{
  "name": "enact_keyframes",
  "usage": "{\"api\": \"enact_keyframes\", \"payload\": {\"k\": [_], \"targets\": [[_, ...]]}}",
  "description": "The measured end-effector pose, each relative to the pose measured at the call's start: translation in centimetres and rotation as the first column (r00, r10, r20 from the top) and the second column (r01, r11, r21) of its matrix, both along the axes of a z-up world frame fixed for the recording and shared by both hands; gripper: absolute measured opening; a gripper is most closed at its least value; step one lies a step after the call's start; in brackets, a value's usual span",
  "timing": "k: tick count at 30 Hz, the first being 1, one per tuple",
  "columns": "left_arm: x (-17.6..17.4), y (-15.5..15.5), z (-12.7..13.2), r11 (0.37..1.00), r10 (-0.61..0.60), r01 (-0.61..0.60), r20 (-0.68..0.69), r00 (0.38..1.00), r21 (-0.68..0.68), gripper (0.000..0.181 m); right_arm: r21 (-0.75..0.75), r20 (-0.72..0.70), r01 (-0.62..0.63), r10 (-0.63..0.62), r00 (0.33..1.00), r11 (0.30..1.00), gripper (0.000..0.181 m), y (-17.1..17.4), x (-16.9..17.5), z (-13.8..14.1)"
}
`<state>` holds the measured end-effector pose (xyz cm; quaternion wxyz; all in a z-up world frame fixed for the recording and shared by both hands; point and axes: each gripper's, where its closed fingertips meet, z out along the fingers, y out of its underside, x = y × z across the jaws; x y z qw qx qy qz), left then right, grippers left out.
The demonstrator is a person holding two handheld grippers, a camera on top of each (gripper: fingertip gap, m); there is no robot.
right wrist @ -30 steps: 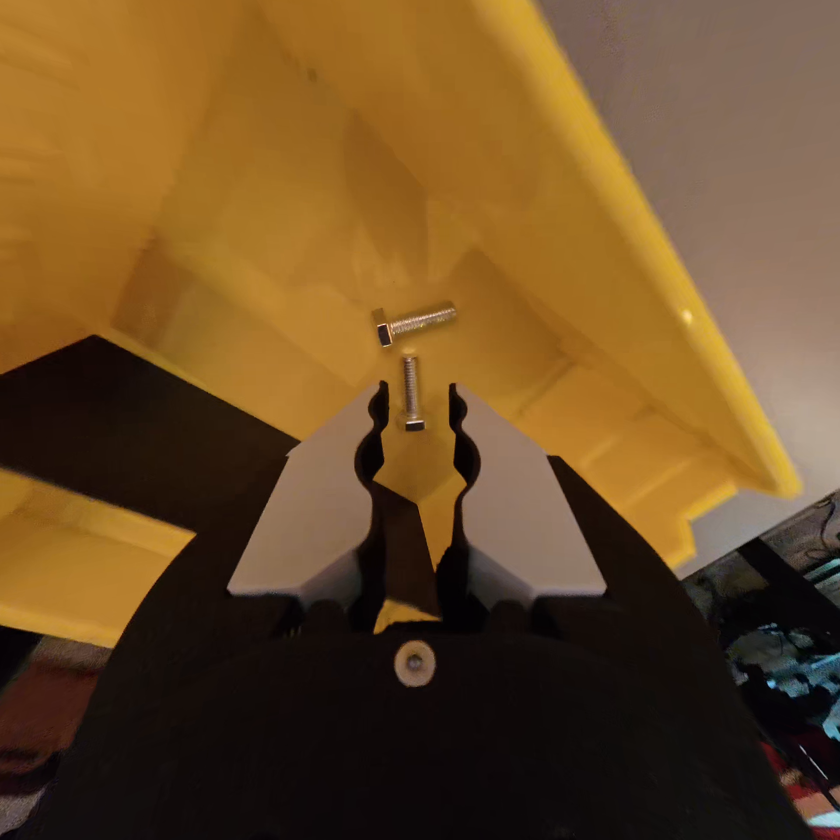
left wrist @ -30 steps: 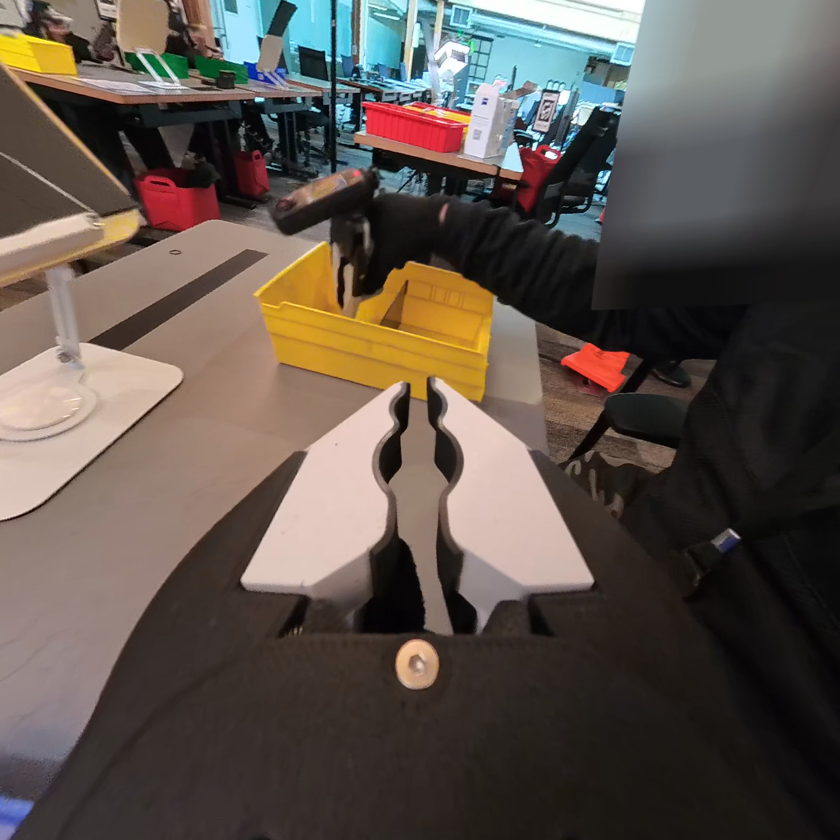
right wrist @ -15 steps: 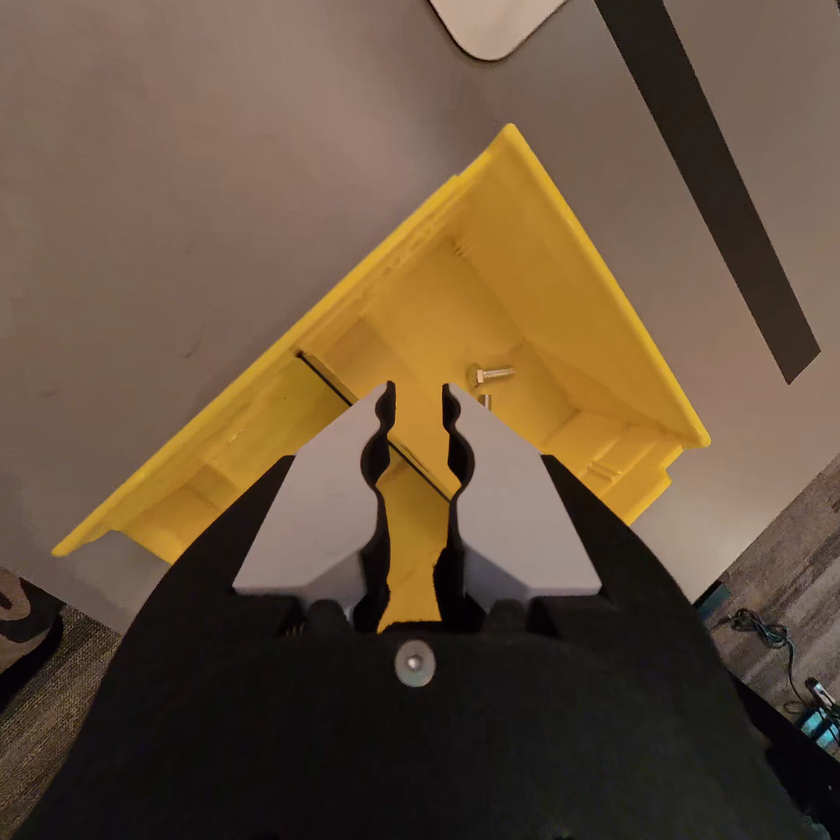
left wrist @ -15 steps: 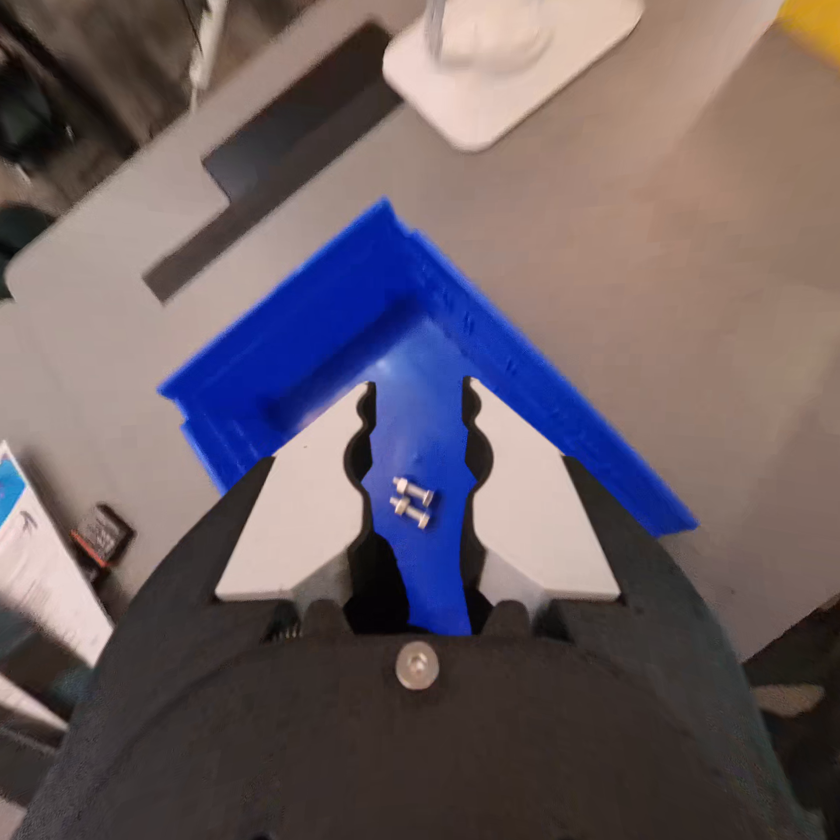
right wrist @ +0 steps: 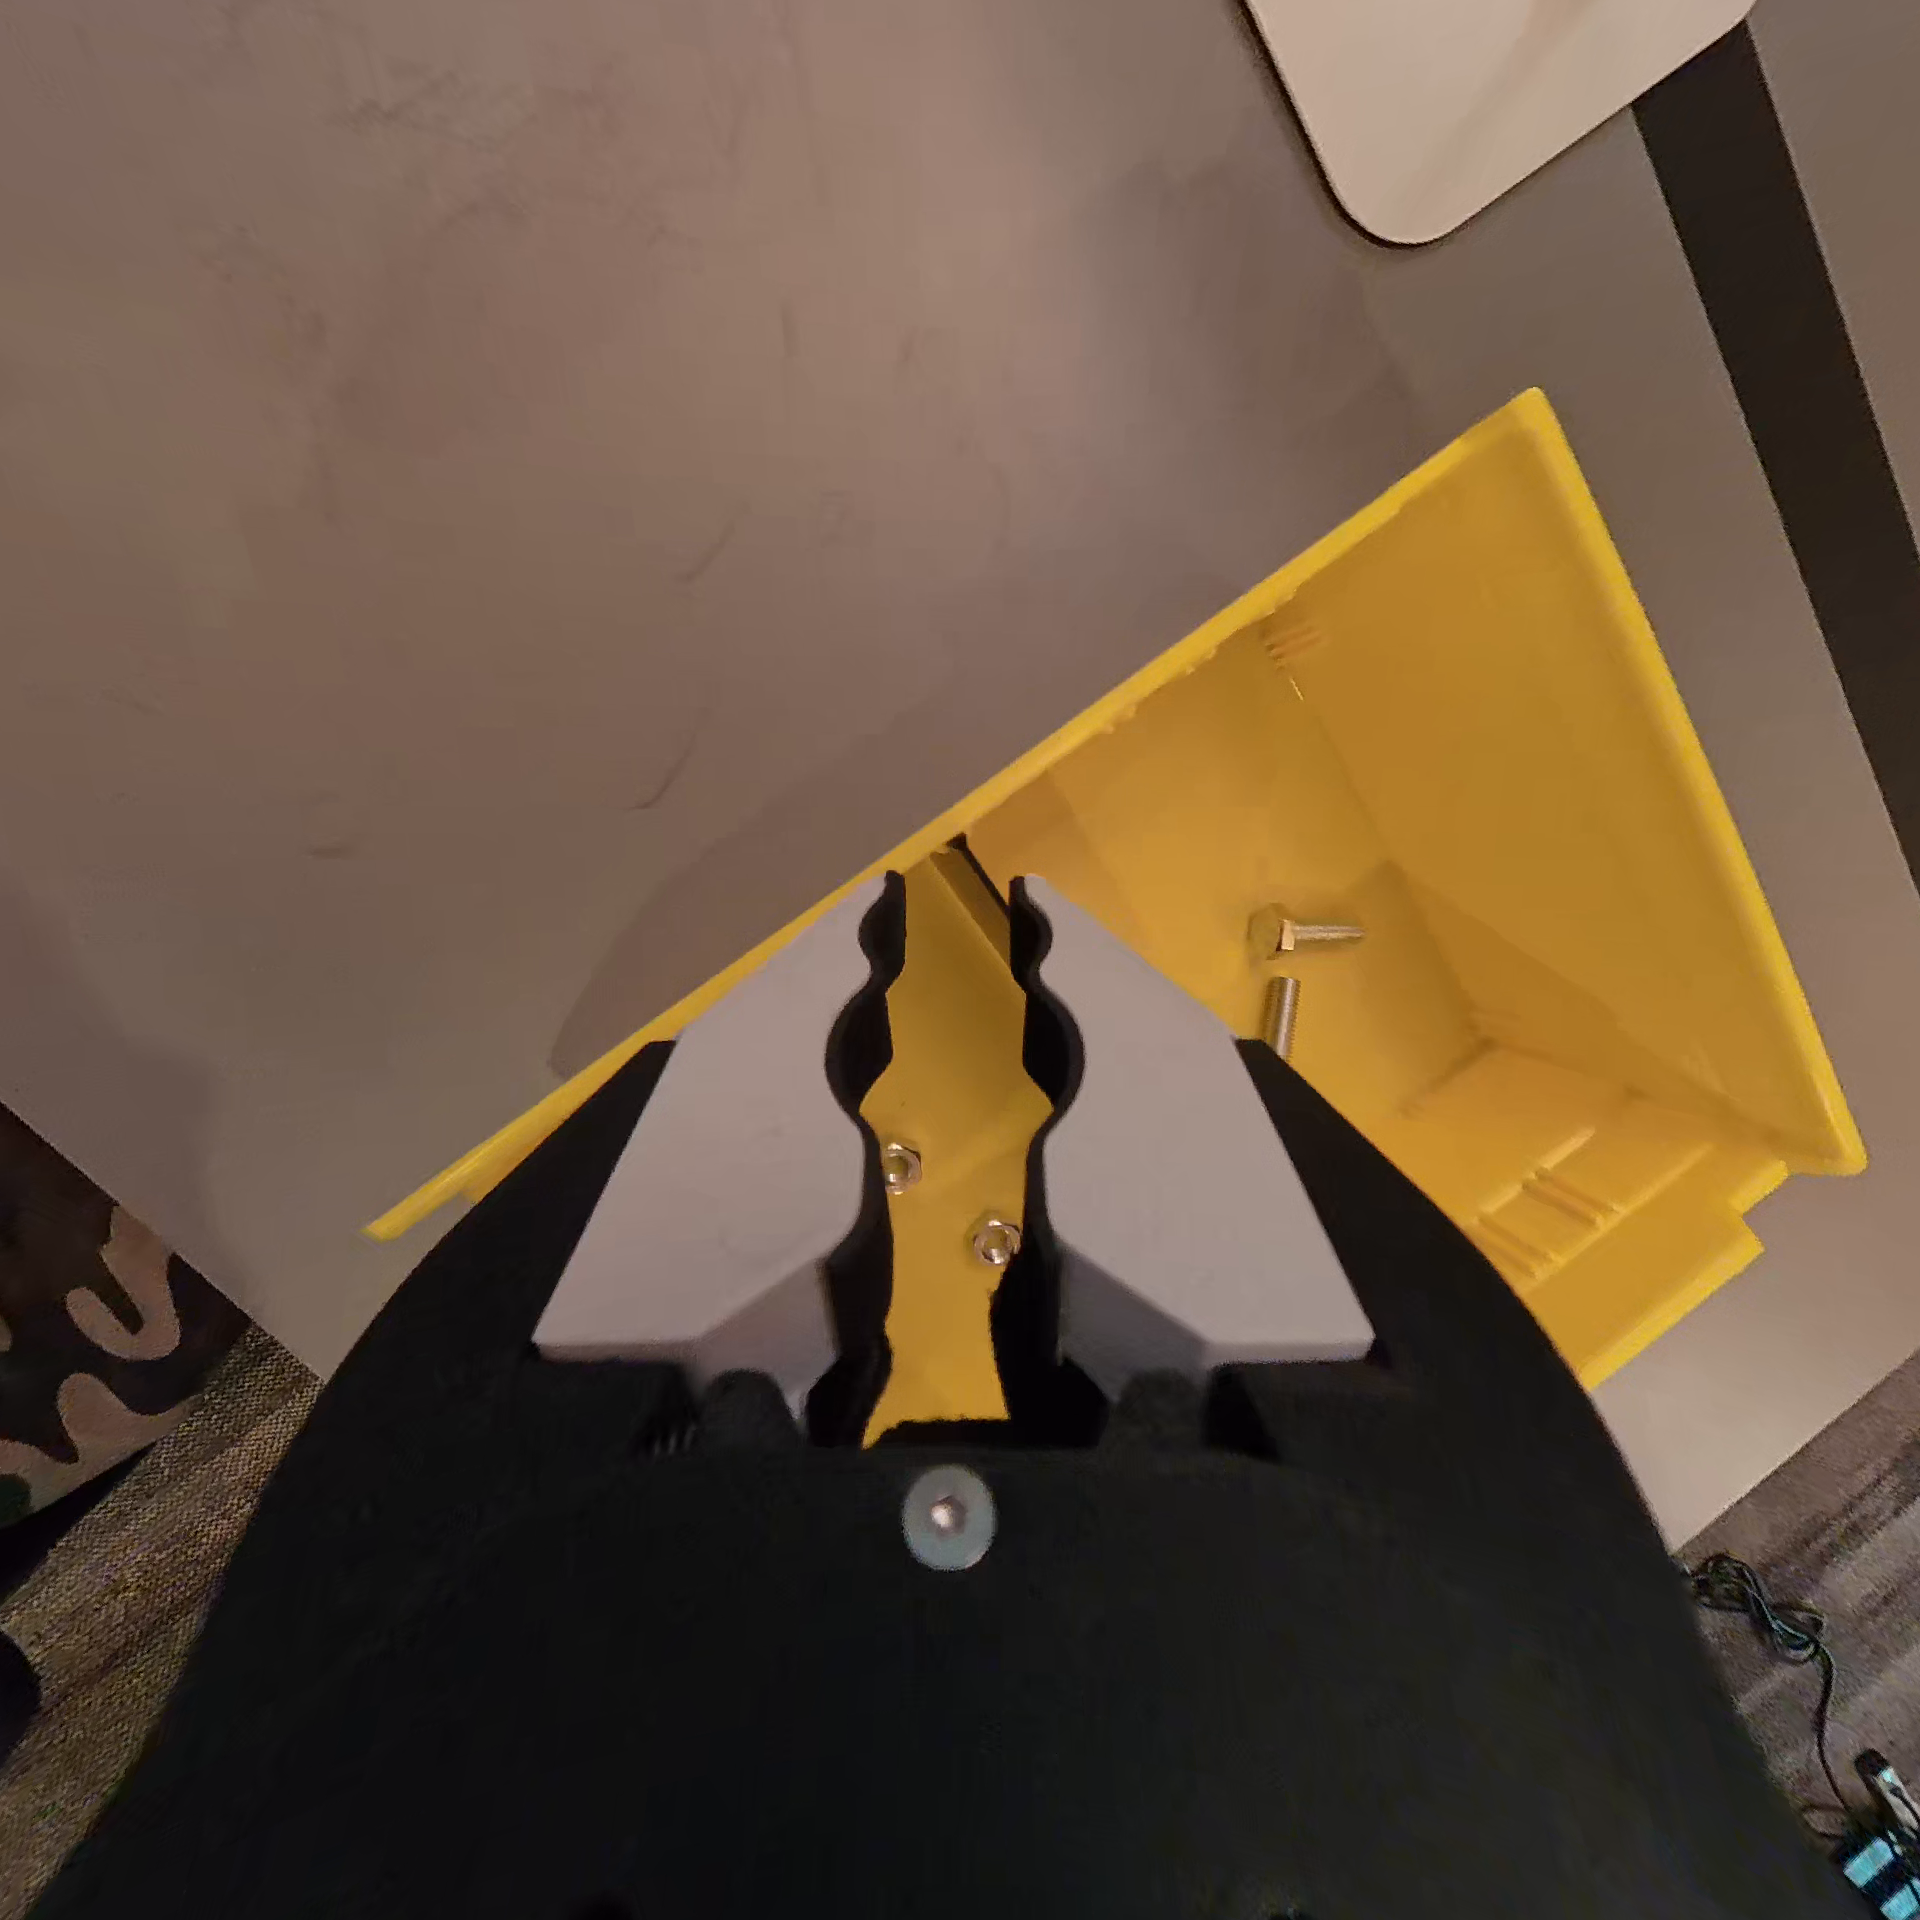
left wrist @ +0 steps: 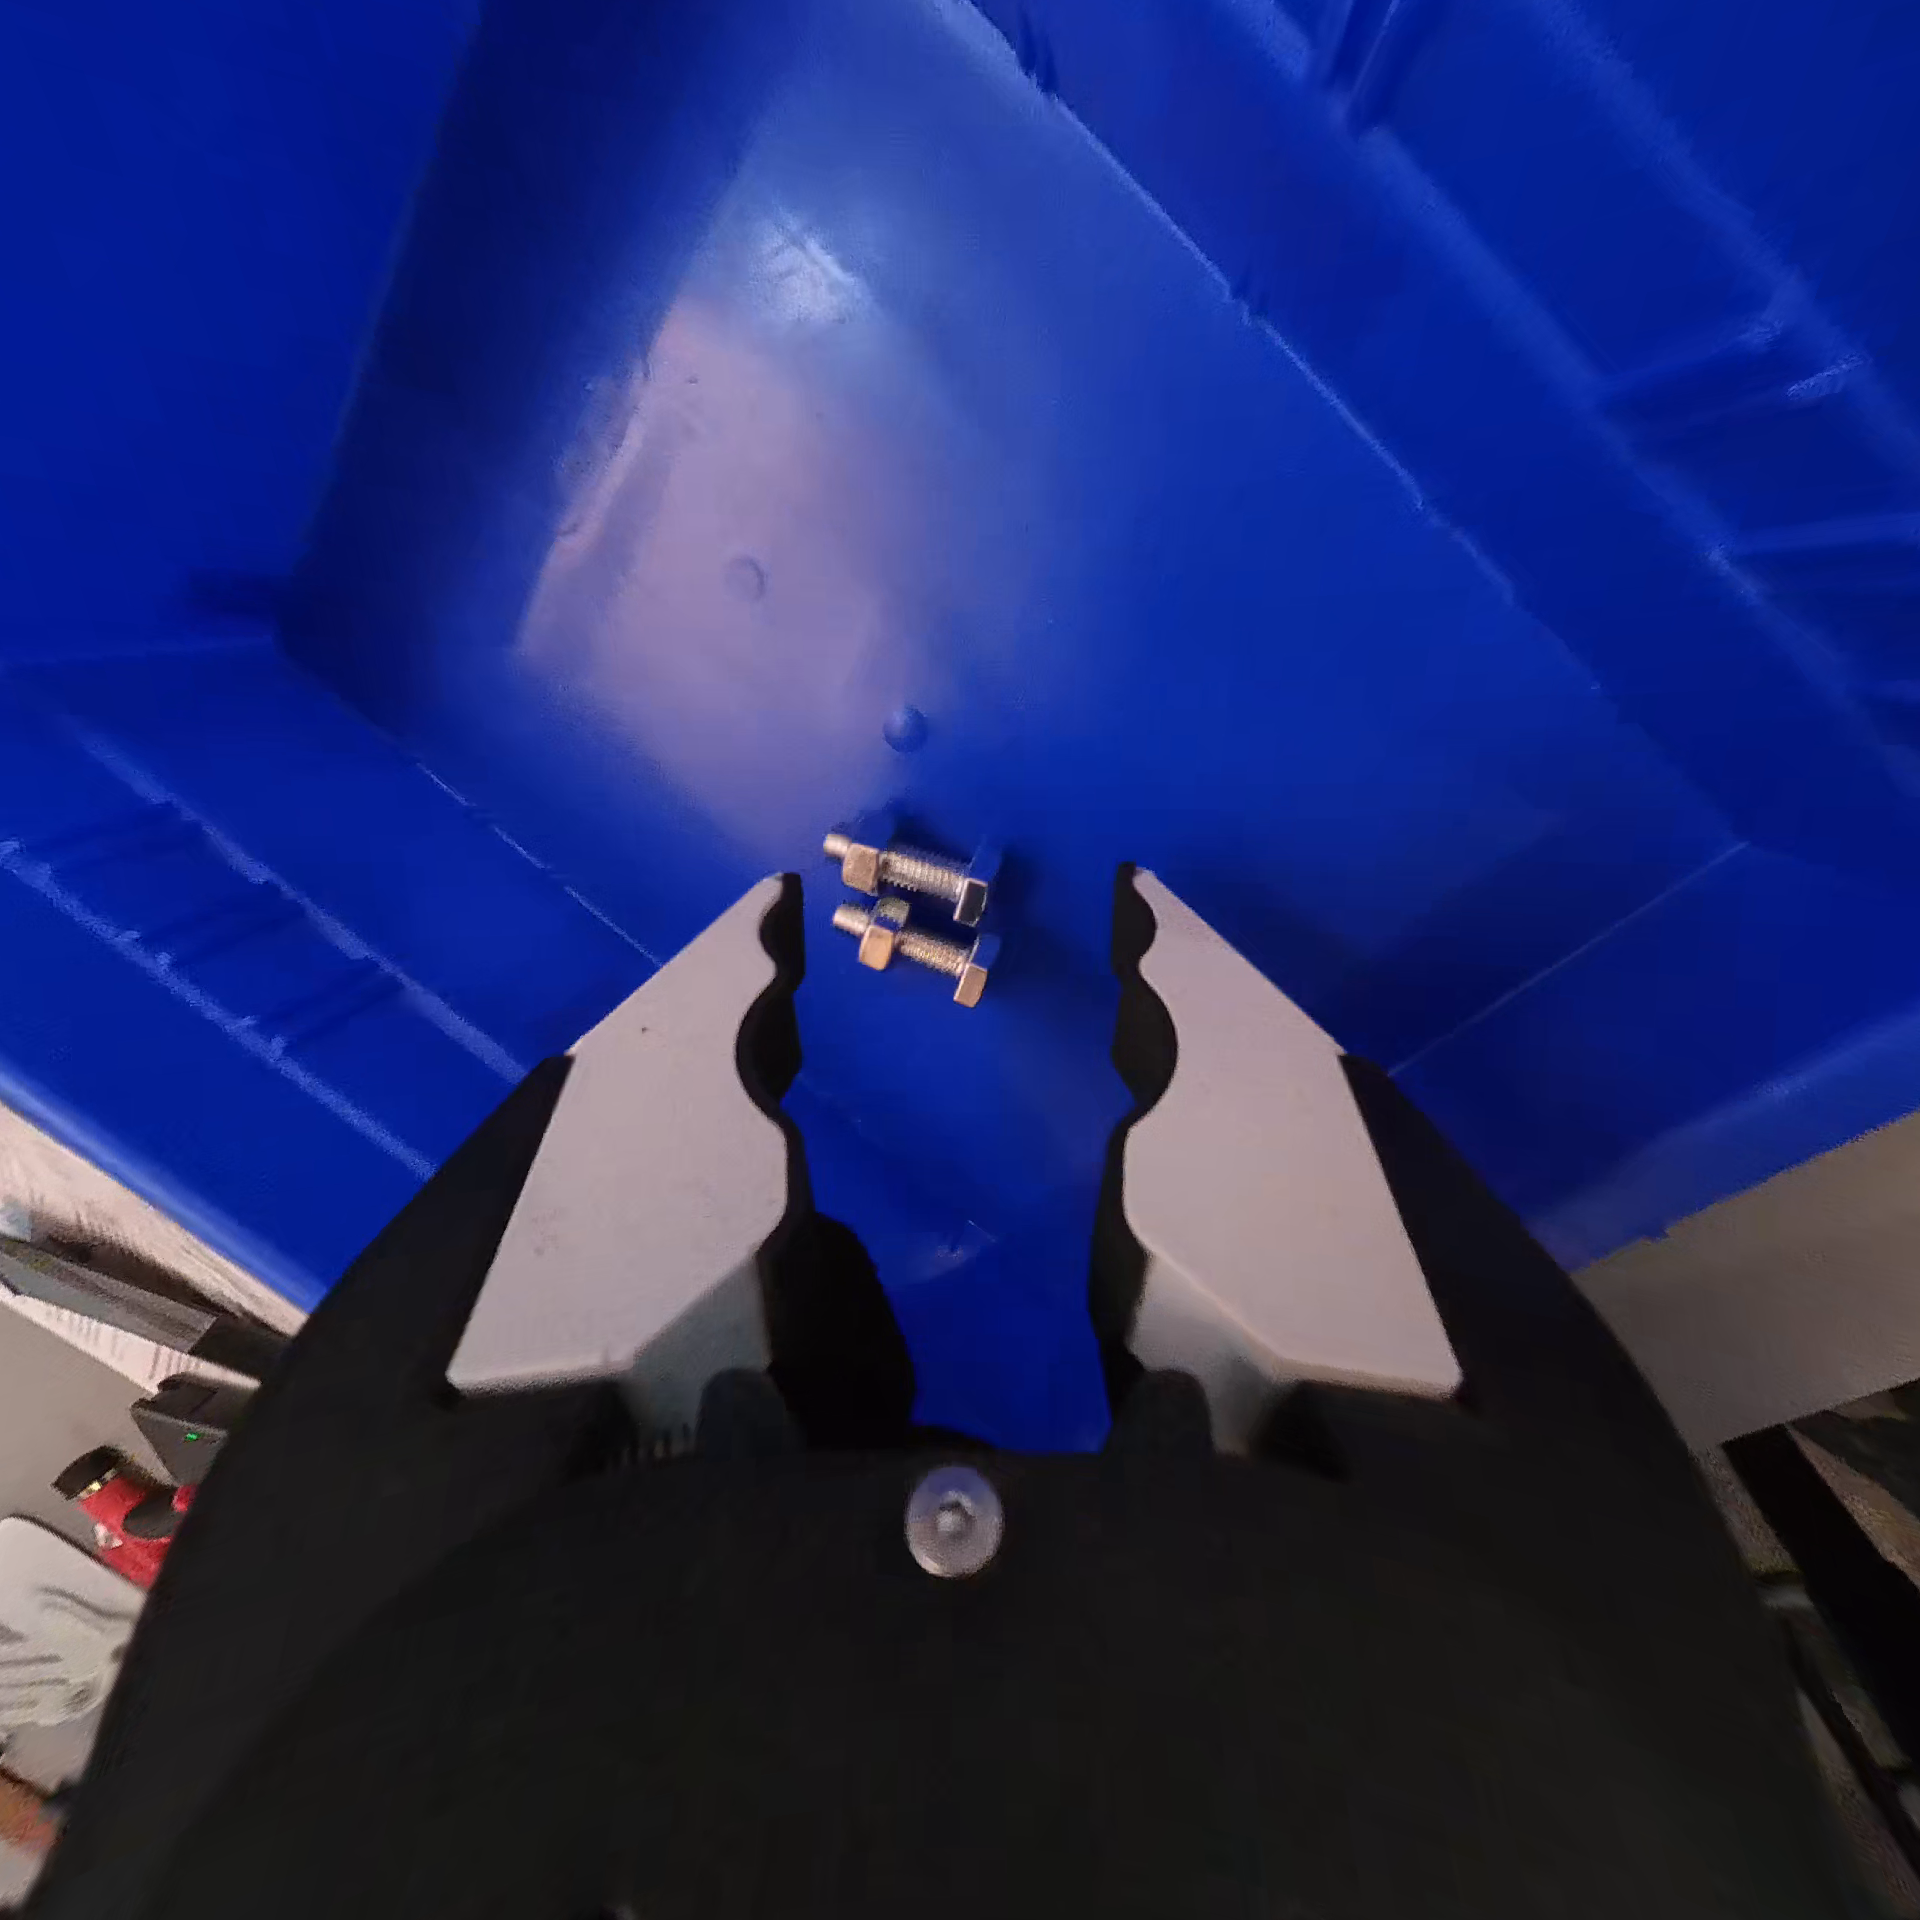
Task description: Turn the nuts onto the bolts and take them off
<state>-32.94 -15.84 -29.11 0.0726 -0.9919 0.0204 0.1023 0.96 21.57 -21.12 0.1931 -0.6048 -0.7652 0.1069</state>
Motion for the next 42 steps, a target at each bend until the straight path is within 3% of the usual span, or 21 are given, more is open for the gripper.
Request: {"api": "enact_keyframes", "payload": {"k": [3,9,15,19,22,27,33,37,42], "targets": [[-0.6,-0.6,-1.1,0.998,0.002,-0.004,-0.021,1.000,-0.065,0.058,-0.002,-0.006,-0.010,0.010,1.000,1.000,0.017,-0.4,-0.1,-0.1],[-1.1,-0.7,-2.2,0.997,0.005,-0.007,-0.025,1.000,-0.072,0.034,0.004,-0.019,-0.022,0.022,1.000,1.000,0.017,-0.8,-0.2,0.3],[-1.3,-0.7,-1.9,0.999,-0.007,0.003,-0.070,0.998,-0.050,0.034,0.037,-0.040,-0.011,0.013,0.999,0.999,0.018,-0.5,-0.3,1.3],[-1.7,0.2,0.2,0.999,-0.001,0.009,-0.147,0.989,0.052,0.033,0.057,-0.122,-0.003,0.010,0.993,0.998,0.020,-0.9,-1.1,3.3],[-1.8,2.0,4.3,0.974,0.015,0.039,-0.230,0.973,0.225,0.033,0.027,-0.247,-0.014,0.020,0.969,1.000,0.023,-2.4,-2.4,6.0],[1.6,6.1,13.5,0.824,-0.029,0.210,-0.331,0.943,0.526,0.033,-0.229,-0.510,-0.212,0.068,0.858,0.950,0.026,-9.6,-5.8,10.9],[10.8,11.0,22.7,0.552,-0.173,0.512,-0.510,0.843,0.659,0.033,-0.529,-0.677,-0.448,-0.041,0.735,0.721,0.020,-16.3,-8.9,15.3],[16.5,13.1,25.3,0.412,-0.250,0.617,-0.567,0.785,0.671,0.033,-0.610,-0.707,-0.537,-0.095,0.701,0.583,0.022,-19.0,-10.2,16.7],[21.4,15.1,25.8,0.301,-0.329,0.690,-0.608,0.723,0.658,0.033,-0.664,-0.696,-0.583,-0.101,0.711,0.469,0.022,-21.4,-10.8,16.8]]}}
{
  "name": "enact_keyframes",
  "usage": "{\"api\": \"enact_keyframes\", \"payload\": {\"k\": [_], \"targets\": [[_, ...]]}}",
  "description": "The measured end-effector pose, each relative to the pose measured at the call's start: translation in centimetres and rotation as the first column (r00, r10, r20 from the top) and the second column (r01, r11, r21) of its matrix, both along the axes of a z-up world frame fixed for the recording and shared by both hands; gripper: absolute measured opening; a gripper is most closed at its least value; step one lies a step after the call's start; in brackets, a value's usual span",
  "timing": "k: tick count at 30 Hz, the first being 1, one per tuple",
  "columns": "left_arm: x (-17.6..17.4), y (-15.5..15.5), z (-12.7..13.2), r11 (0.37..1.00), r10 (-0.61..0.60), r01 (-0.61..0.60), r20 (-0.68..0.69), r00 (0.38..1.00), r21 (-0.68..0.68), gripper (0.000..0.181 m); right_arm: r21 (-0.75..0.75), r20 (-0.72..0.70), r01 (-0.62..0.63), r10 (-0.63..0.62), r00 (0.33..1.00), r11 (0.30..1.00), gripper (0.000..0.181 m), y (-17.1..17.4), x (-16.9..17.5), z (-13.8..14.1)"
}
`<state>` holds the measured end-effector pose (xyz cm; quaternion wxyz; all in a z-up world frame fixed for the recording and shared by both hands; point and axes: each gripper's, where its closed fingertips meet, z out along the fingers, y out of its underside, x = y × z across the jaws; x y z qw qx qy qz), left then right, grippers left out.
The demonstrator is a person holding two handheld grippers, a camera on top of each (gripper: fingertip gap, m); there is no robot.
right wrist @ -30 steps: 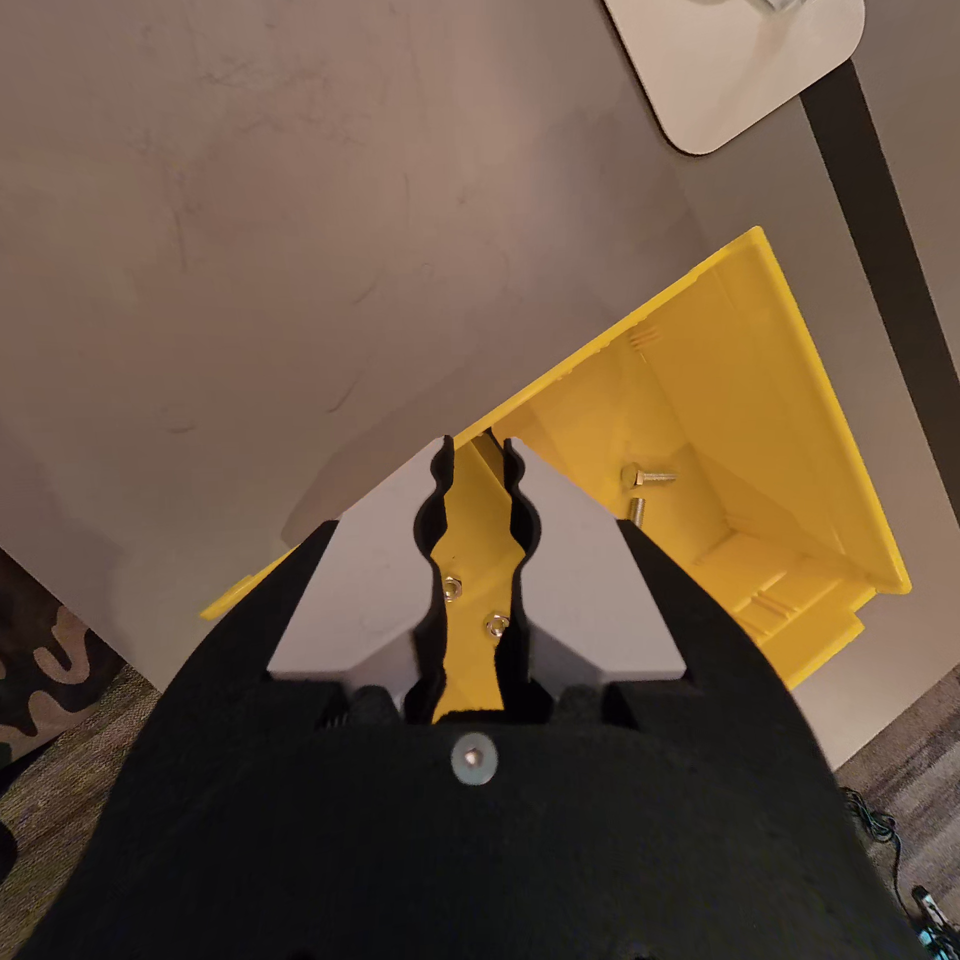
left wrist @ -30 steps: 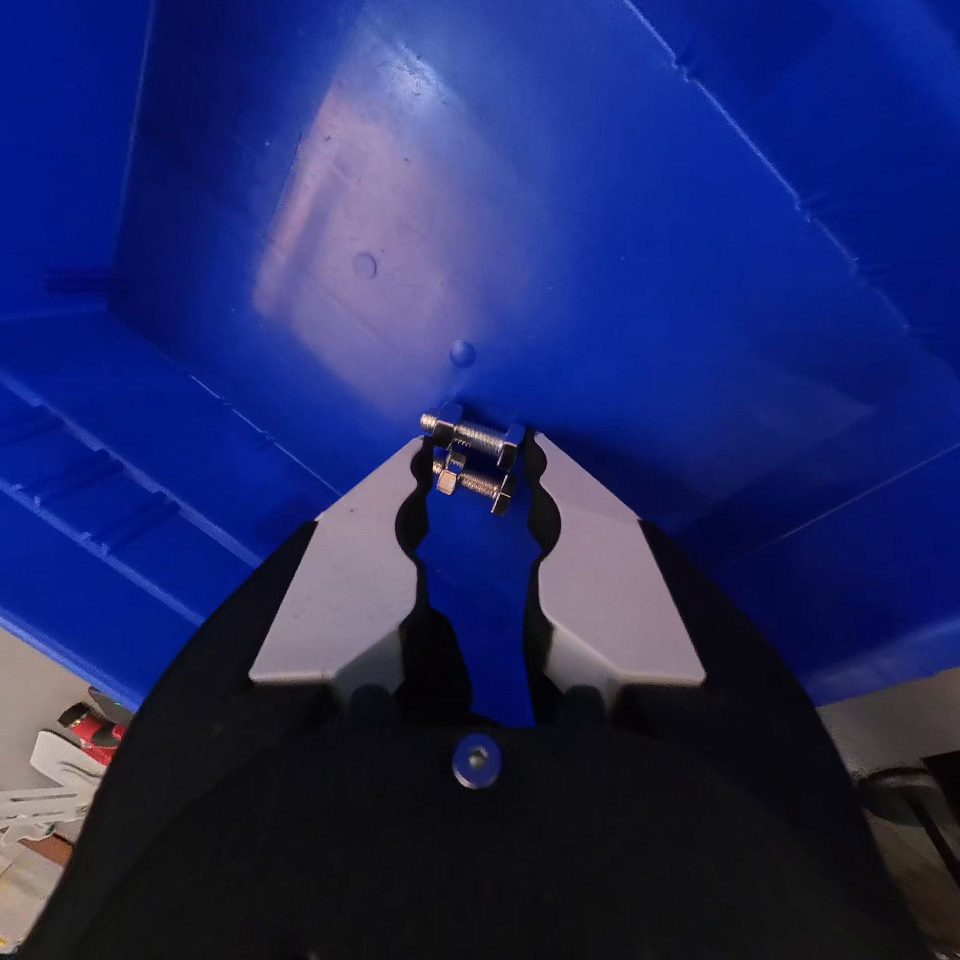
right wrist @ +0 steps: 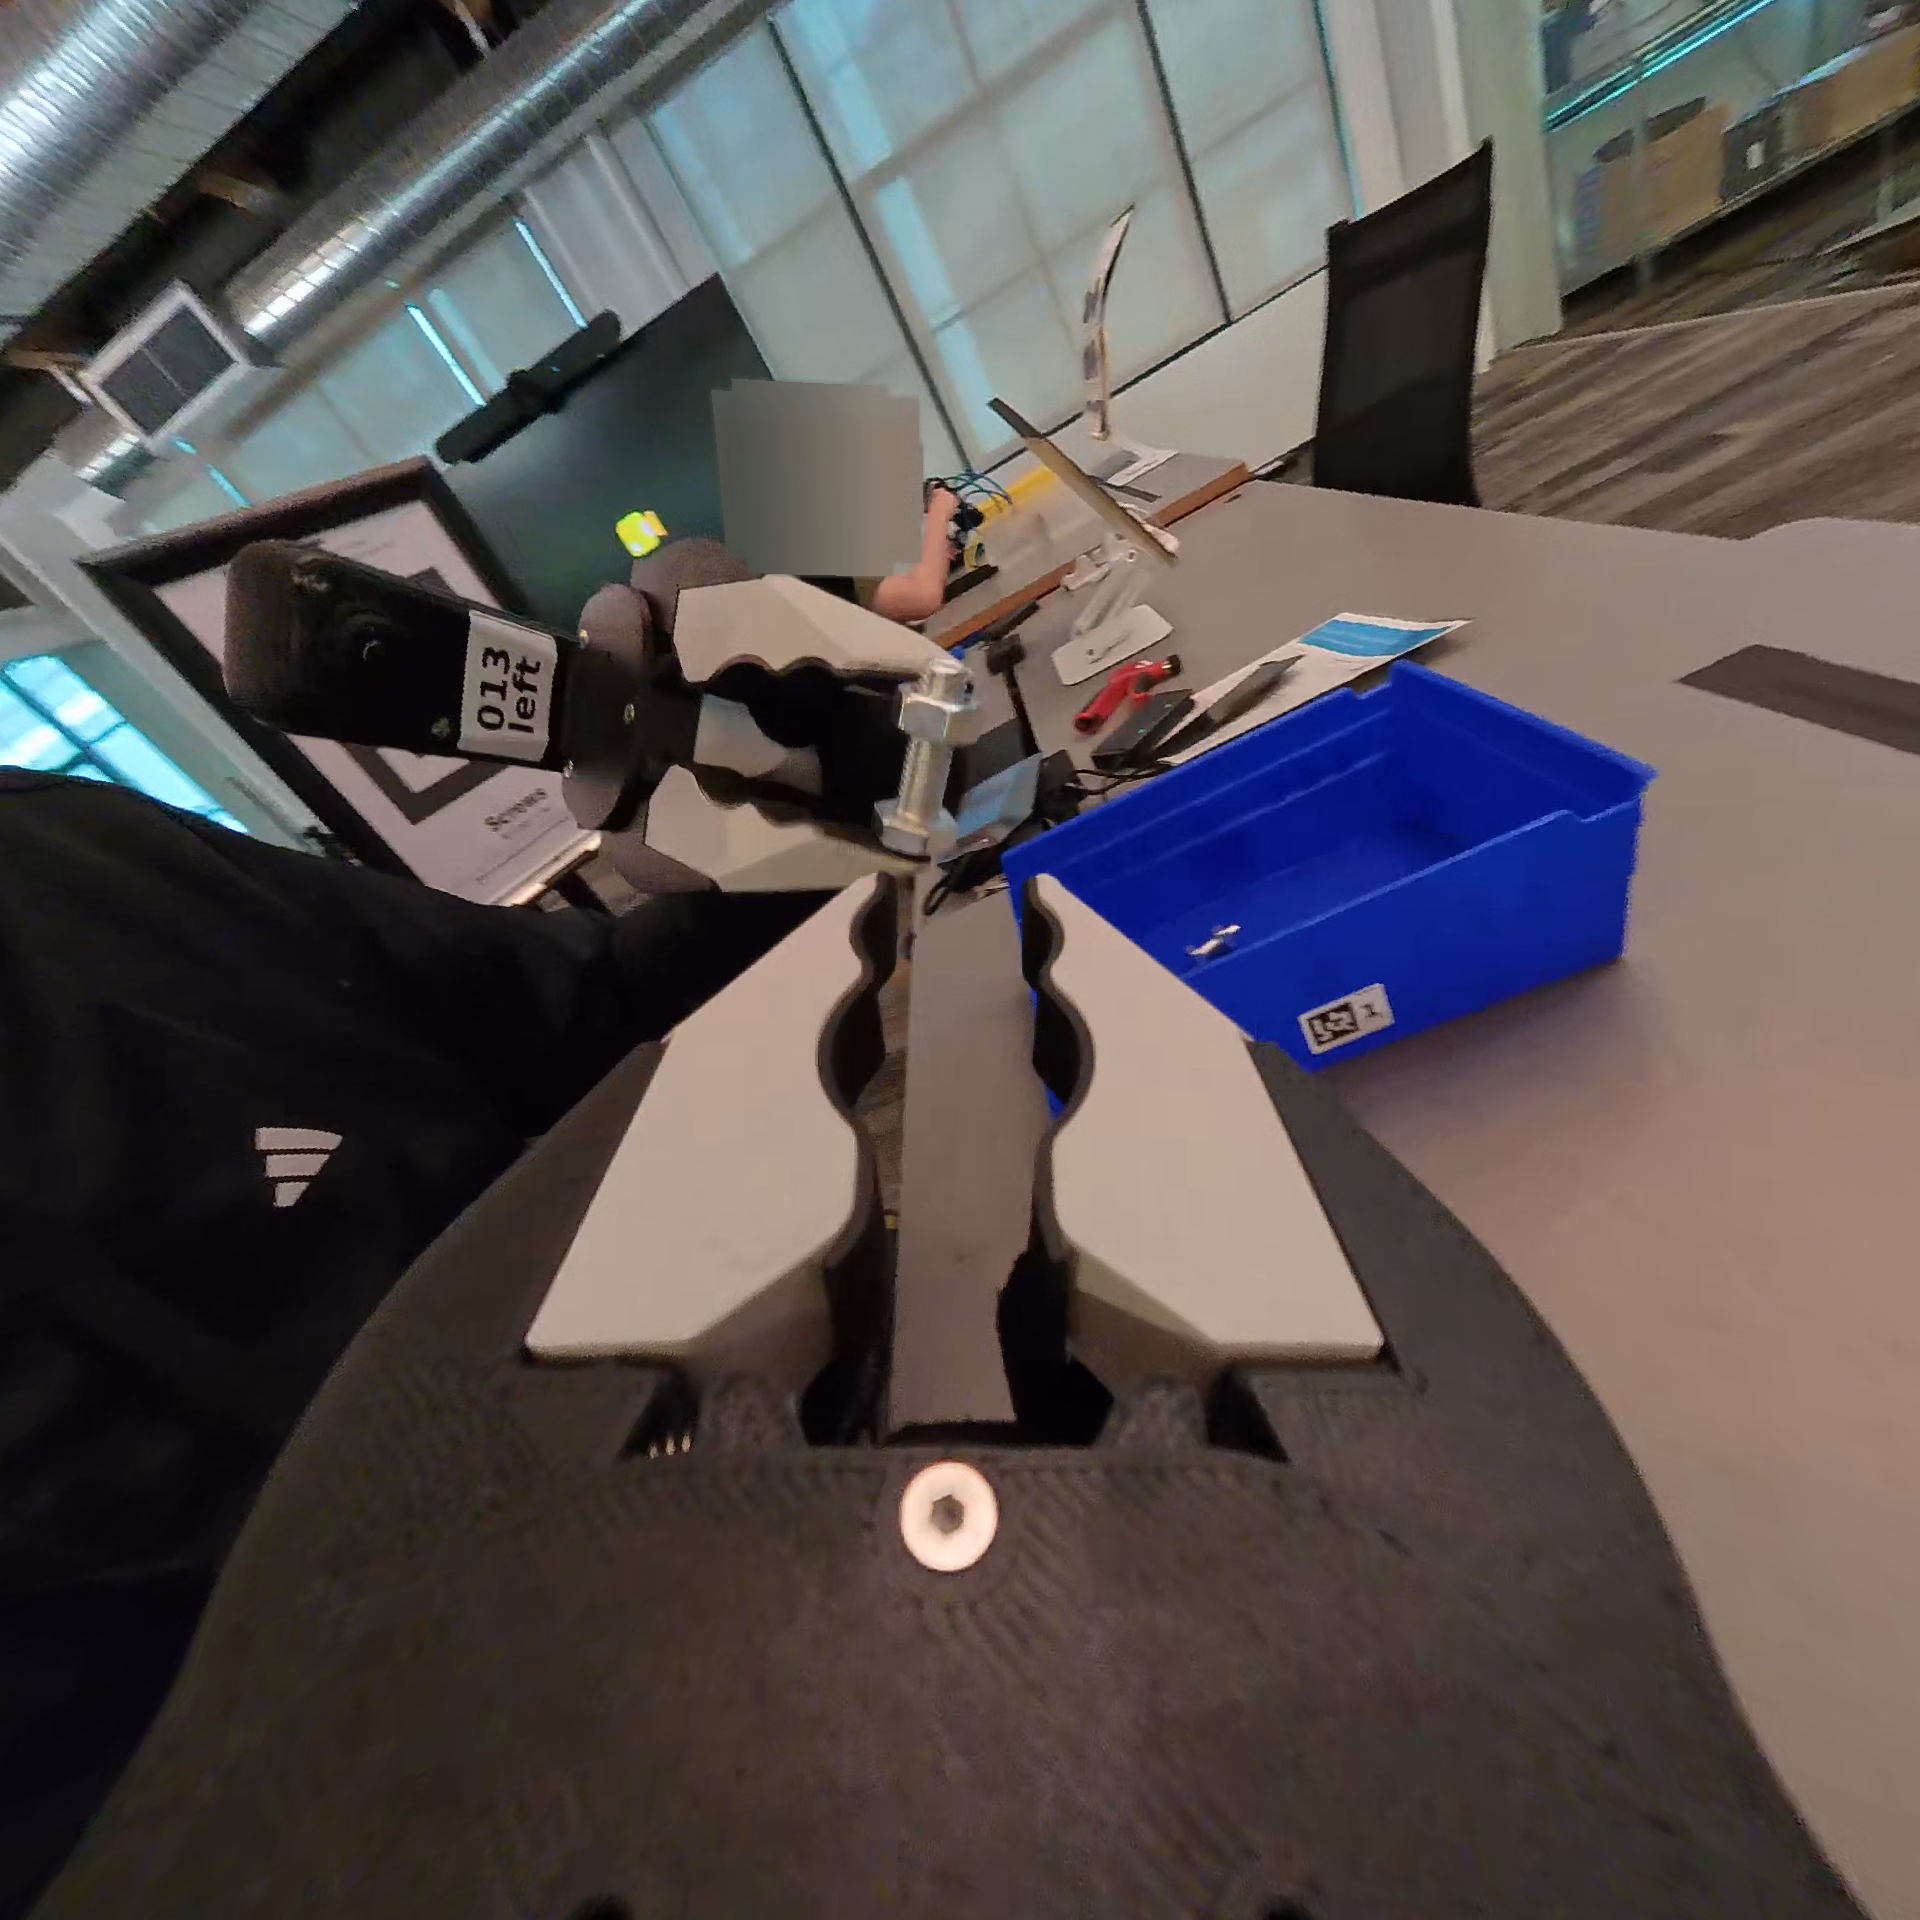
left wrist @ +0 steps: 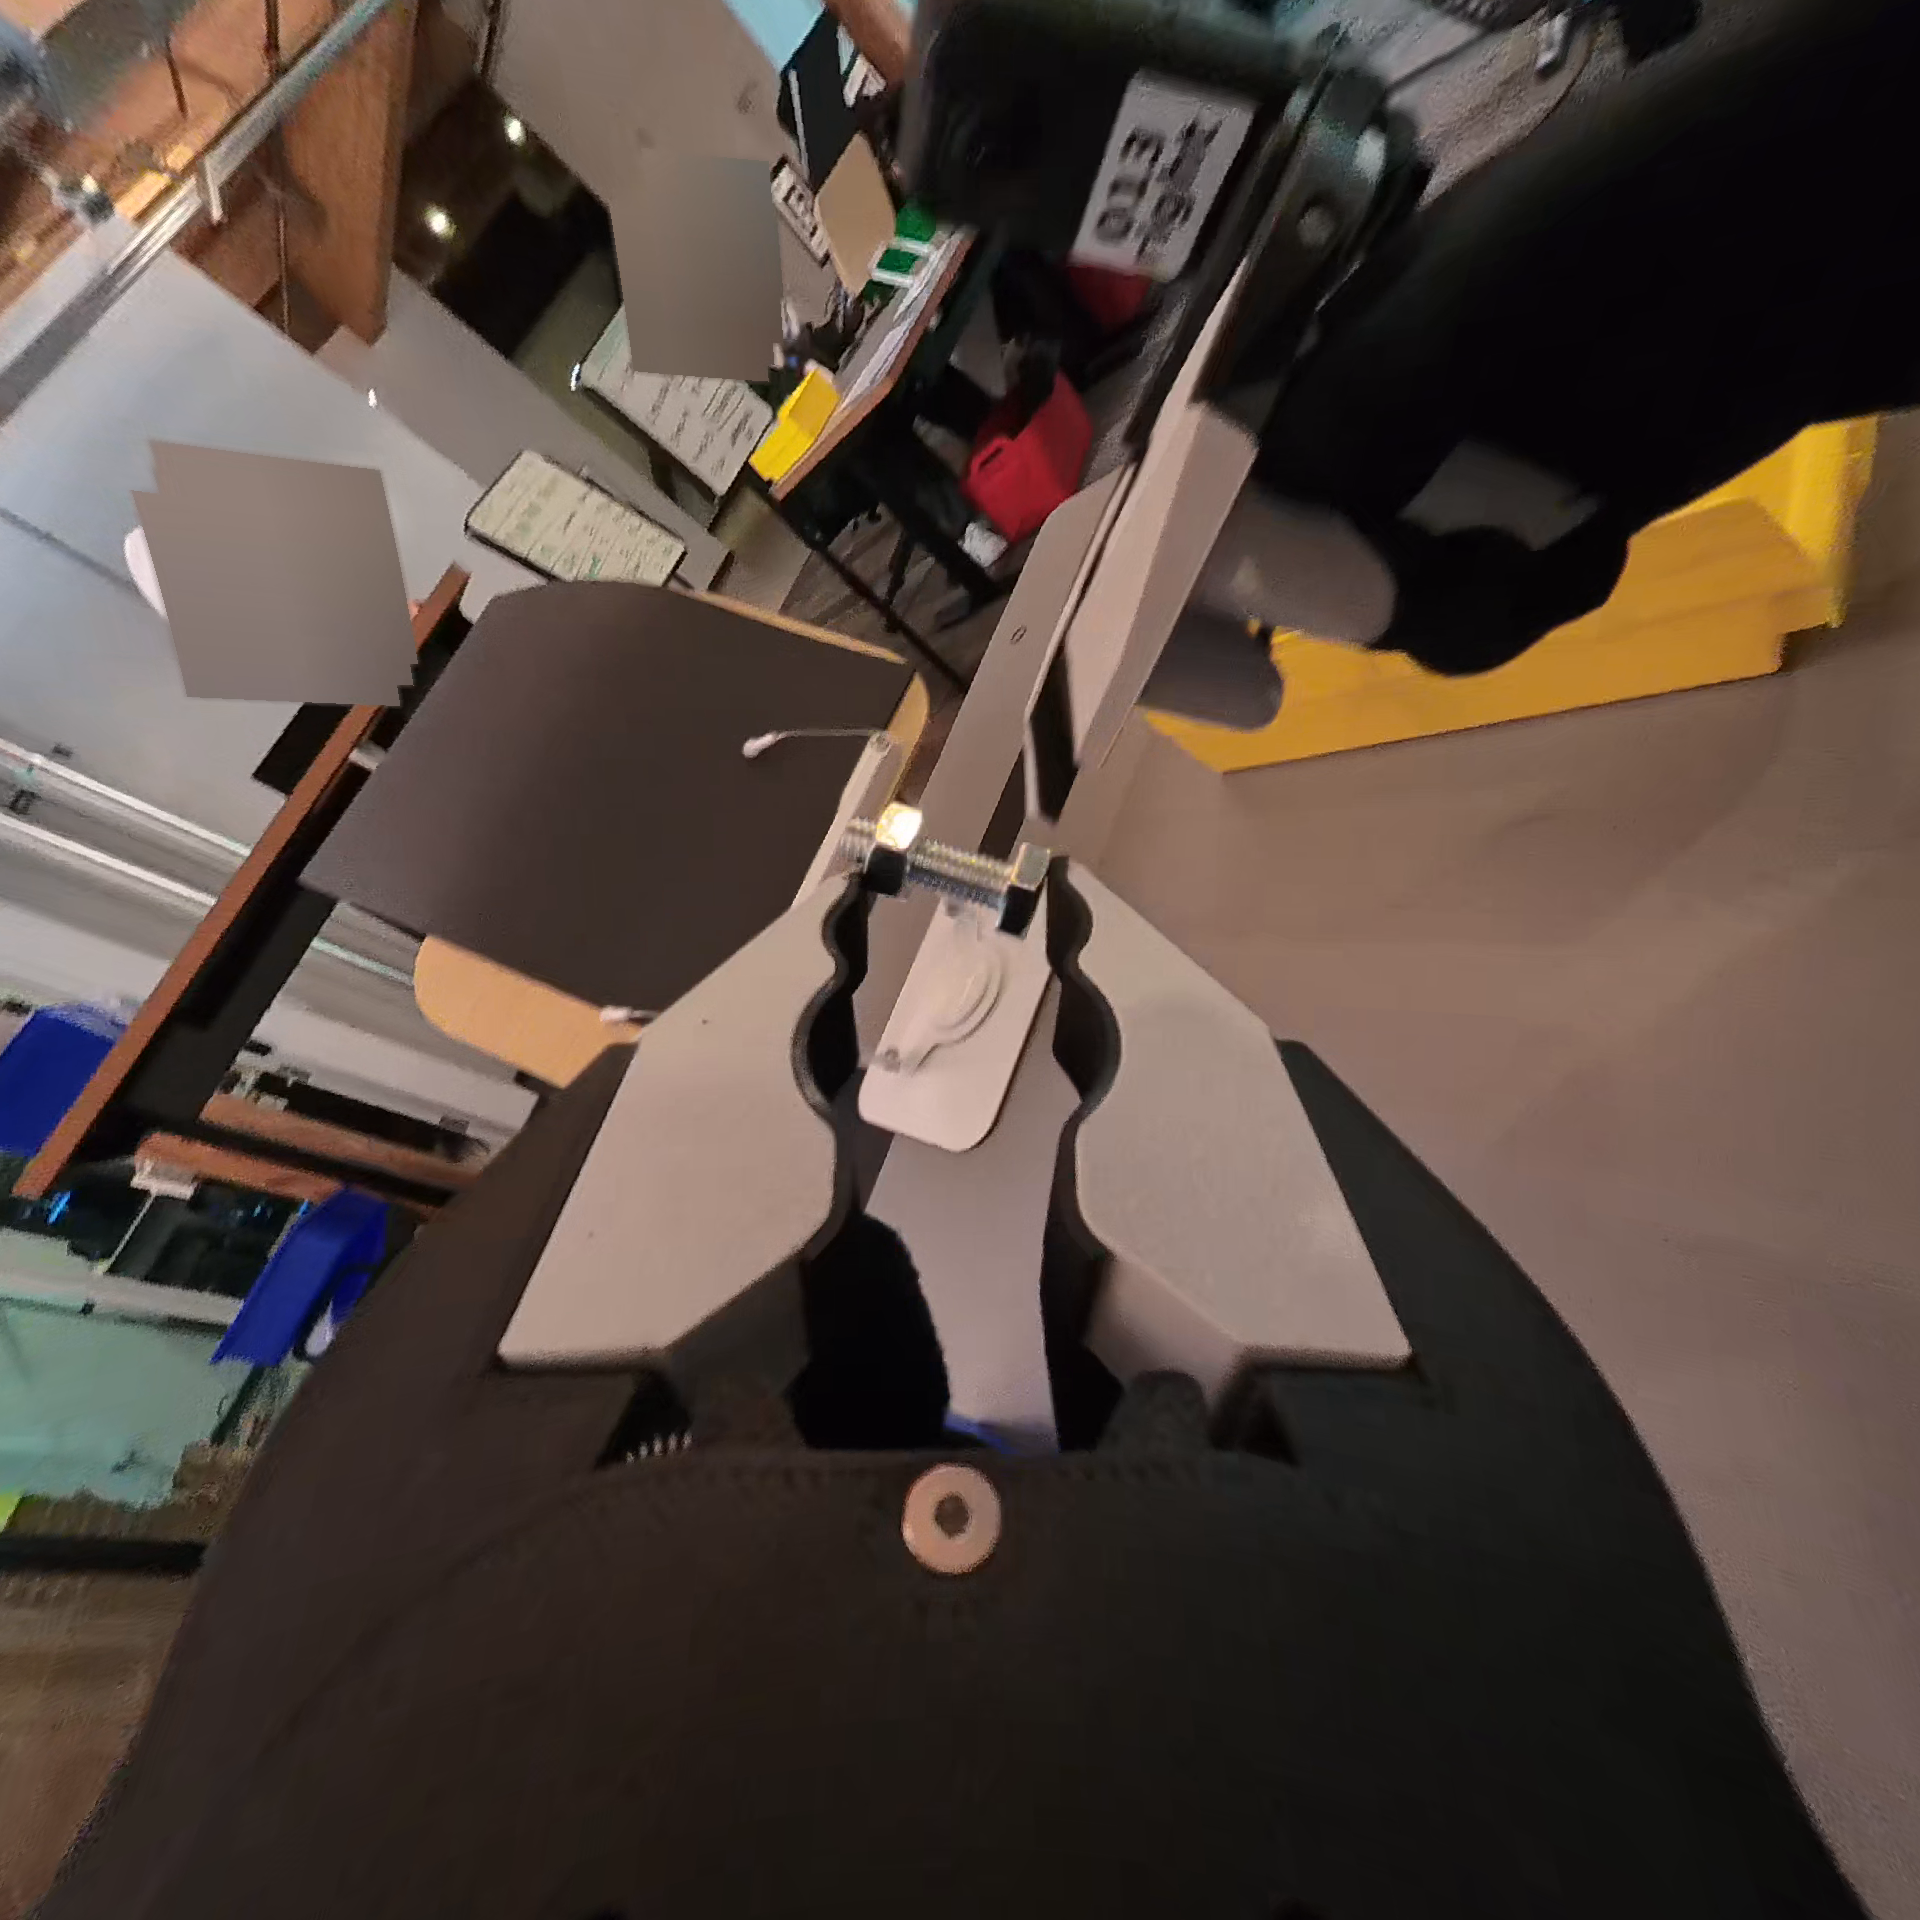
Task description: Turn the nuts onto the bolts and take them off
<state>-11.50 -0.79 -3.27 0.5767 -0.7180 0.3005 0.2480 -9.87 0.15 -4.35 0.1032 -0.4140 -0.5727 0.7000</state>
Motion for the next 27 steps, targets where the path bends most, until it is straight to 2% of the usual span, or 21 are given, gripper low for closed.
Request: {"api": "enact_keyframes", "payload": {"k": [5,13,20,22,24,26,27], "targets": [[2.1,1.1,-0.3,0.999,-0.050,0.051,-0.043,0.998,0.014,0.032,-0.057,-0.031,-0.026,0.025,0.999,0.998,0.010,-0.3,0.3,0.6],[3.2,1.8,-0.7,0.996,-0.092,0.092,-0.039,0.995,0.007,0.032,-0.153,-0.044,-0.111,0.106,0.993,0.982,0.013,-0.6,1.1,0.9],[3.4,2.5,-0.5,0.995,-0.095,0.096,-0.013,0.995,0.021,0.033,-0.183,-0.077,-0.087,0.074,0.994,0.979,0.007,0.0,1.1,1.2],[3.5,2.6,-0.4,0.994,-0.107,0.106,0.033,0.994,0.017,0.034,-0.164,-0.092,-0.069,0.054,0.994,0.984,0.007,0.3,1.1,1.3],[3.6,2.5,-0.4,0.992,-0.119,0.123,0.148,0.982,-0.020,0.035,-0.140,-0.117,-0.037,0.020,0.993,0.989,0.007,0.7,1.2,1.5],[3.7,2.4,-0.4,0.985,-0.140,0.165,0.328,0.934,-0.049,0.034,-0.131,-0.147,-0.009,-0.011,0.989,0.991,0.007,1.3,1.4,1.8],[3.8,2.3,-0.4,0.978,-0.158,0.200,0.432,0.888,-0.053,0.035,-0.124,-0.160,0.004,-0.024,0.987,0.992,0.007,1.5,1.4,1.8]]}}
